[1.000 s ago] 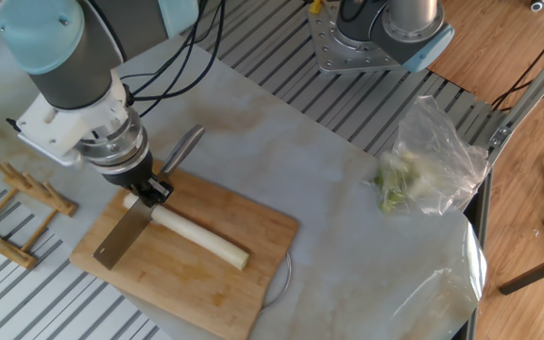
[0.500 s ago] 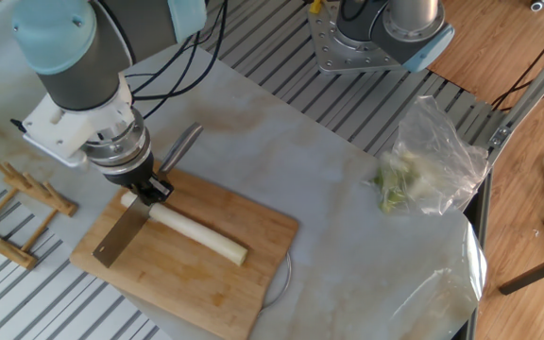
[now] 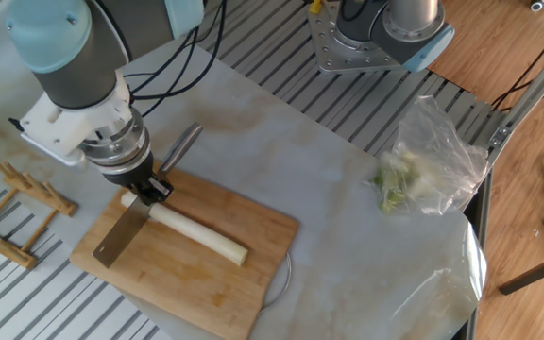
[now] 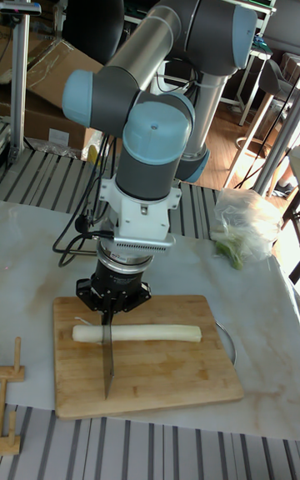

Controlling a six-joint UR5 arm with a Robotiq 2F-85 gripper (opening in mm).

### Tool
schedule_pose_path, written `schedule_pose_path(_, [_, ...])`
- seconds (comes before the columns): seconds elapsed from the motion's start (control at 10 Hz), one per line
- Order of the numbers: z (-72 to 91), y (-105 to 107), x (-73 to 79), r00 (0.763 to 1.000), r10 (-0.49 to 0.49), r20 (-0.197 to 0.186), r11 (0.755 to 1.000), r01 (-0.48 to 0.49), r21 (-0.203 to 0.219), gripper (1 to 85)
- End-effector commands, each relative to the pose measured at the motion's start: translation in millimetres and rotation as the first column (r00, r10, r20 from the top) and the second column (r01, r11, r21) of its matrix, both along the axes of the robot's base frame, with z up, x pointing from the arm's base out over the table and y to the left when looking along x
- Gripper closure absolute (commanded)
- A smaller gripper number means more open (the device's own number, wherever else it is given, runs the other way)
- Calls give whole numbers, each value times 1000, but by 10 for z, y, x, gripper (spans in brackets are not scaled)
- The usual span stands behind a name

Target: Chop the scallions

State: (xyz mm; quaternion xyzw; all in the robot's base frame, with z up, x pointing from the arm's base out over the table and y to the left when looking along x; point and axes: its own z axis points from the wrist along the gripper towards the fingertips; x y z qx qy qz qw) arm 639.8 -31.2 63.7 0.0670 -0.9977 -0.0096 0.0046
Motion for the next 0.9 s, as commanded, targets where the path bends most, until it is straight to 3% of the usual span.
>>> schedule_pose_path(0.0, [19,49,104,999,-2,40,999,0,38,843])
schedule_pose_path(0.4, [-125,73,194,997,-9,76,1000,7,24,843])
schedule_pose_path(0.8, [66,22,24,1000,2,26,1000,-3,19,843])
